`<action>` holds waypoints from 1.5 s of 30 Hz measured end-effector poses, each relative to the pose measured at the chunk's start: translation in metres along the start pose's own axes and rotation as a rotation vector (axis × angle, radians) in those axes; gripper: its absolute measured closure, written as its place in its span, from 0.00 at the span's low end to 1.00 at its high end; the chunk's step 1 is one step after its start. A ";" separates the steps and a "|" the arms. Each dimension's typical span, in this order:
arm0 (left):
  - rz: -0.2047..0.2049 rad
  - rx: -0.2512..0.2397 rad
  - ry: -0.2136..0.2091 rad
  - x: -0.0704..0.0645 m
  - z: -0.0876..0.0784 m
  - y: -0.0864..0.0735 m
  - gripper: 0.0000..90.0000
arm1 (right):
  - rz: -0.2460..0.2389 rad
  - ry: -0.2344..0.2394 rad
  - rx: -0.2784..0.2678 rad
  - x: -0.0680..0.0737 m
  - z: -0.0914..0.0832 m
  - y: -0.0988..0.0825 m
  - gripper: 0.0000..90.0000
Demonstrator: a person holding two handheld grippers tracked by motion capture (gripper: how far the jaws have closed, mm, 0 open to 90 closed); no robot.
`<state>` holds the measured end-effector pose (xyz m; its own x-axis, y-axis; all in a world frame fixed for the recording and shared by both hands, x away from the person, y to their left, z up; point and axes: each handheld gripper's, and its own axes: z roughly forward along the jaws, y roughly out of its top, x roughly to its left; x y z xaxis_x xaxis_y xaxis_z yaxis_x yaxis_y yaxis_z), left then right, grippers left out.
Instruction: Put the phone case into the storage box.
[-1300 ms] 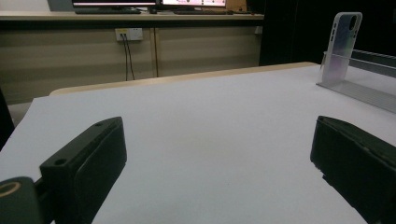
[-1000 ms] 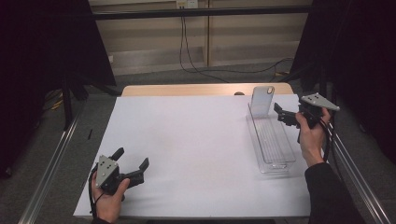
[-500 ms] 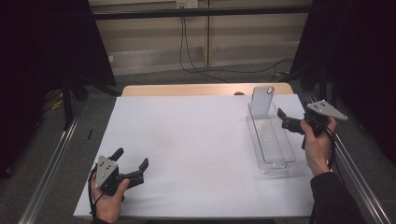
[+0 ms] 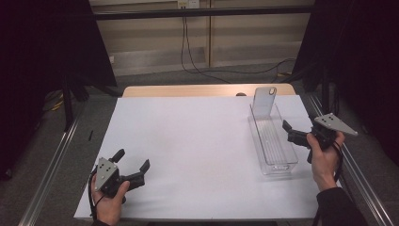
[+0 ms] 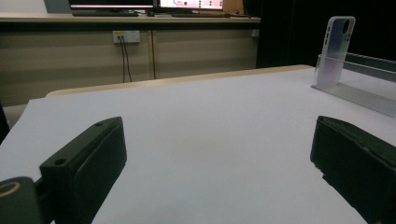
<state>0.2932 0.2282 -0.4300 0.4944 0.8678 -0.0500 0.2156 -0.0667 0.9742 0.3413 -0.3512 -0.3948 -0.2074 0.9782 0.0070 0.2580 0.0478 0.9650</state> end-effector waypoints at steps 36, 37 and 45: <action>0.002 0.007 0.016 -0.005 -0.023 -0.004 0.04 | 0.015 0.036 -0.007 0.023 -0.087 -0.050 0.01; 0.005 0.005 0.019 -0.005 -0.024 -0.004 0.04 | 0.017 0.037 -0.006 0.023 -0.089 -0.052 0.01; 0.017 0.008 0.022 -0.008 -0.028 -0.005 0.04 | 0.036 0.020 0.006 0.021 -0.101 -0.065 0.01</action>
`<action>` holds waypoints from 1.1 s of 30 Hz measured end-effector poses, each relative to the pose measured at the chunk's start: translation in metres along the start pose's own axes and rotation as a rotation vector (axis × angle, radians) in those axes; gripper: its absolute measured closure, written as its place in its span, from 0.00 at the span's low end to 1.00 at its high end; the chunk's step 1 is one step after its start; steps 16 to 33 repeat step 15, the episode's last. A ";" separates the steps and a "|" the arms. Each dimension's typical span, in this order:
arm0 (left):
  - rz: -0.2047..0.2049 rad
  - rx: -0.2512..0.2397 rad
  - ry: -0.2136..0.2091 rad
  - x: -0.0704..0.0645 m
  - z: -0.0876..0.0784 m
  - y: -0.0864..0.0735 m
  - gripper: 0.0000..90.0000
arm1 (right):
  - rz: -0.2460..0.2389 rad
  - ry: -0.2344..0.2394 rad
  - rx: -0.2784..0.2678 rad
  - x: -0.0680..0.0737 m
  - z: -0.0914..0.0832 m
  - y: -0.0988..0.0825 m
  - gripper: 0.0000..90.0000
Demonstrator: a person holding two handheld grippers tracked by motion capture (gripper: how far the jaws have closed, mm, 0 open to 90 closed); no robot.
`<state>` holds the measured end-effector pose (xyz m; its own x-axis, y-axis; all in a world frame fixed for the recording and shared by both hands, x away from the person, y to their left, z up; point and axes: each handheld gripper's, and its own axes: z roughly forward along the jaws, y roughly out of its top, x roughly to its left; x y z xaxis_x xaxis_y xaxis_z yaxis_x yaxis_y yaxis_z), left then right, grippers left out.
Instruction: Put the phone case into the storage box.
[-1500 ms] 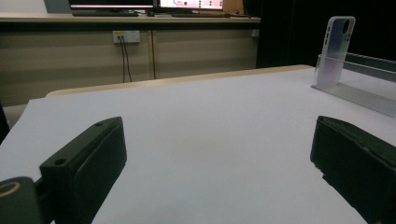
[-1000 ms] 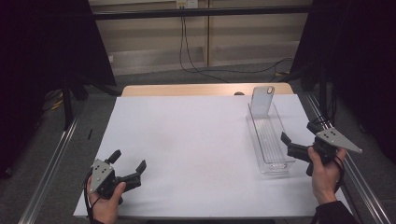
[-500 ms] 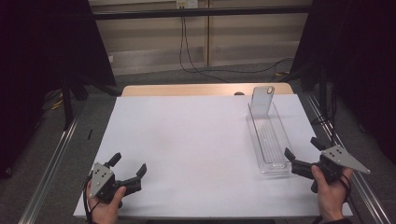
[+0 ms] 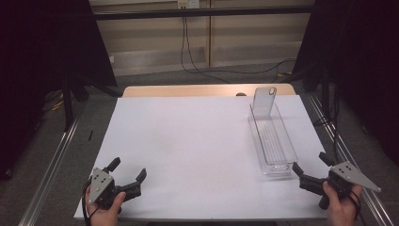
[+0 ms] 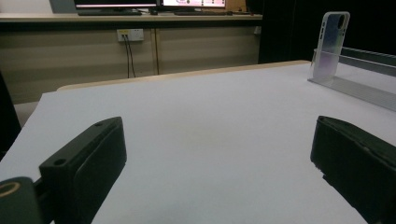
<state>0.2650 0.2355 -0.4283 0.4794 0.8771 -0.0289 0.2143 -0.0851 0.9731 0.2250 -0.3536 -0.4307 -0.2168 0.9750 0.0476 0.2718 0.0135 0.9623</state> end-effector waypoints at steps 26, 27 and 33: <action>-0.003 0.017 -0.011 -0.002 0.005 0.000 0.05 | -0.028 -0.003 -0.006 0.003 0.003 -0.005 0.00; -0.003 0.017 -0.011 -0.002 0.005 0.000 0.05 | -0.028 -0.003 -0.006 0.003 0.003 -0.005 0.00; -0.003 0.017 -0.011 -0.002 0.005 0.000 0.05 | -0.028 -0.003 -0.006 0.003 0.003 -0.005 0.00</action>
